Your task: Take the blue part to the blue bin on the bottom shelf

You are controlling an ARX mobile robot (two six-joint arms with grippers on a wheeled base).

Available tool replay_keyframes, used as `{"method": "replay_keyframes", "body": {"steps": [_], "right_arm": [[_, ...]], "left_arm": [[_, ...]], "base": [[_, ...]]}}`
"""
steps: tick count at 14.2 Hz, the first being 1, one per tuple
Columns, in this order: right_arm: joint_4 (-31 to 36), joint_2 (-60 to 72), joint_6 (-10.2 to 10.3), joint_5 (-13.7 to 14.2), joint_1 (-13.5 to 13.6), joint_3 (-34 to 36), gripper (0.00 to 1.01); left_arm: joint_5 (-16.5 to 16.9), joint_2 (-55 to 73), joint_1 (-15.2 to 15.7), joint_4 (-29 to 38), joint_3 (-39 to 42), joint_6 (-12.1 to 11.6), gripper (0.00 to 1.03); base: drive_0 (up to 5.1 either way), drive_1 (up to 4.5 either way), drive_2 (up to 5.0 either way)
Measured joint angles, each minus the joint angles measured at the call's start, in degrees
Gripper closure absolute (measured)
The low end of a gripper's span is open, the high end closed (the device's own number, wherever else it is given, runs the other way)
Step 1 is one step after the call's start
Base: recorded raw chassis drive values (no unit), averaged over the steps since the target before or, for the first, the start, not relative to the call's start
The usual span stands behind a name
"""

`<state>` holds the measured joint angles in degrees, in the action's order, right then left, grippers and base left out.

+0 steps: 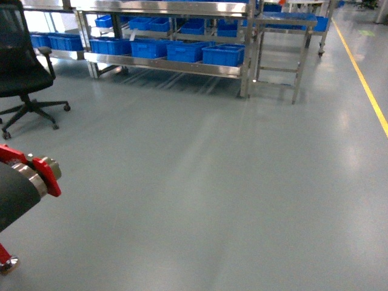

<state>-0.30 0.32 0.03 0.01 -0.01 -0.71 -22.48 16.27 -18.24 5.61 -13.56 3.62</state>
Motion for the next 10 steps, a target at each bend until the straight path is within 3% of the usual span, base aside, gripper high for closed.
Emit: {"method": "replay_keyframes", "body": {"steps": [10], "right_arm": [[0.0,0.0,0.0,0.0,0.0,0.0,0.03]], "left_arm": [[0.0,0.0,0.0,0.0,0.0,0.0,0.59]], "base": [[-1.6,-1.58,-1.6]]}}
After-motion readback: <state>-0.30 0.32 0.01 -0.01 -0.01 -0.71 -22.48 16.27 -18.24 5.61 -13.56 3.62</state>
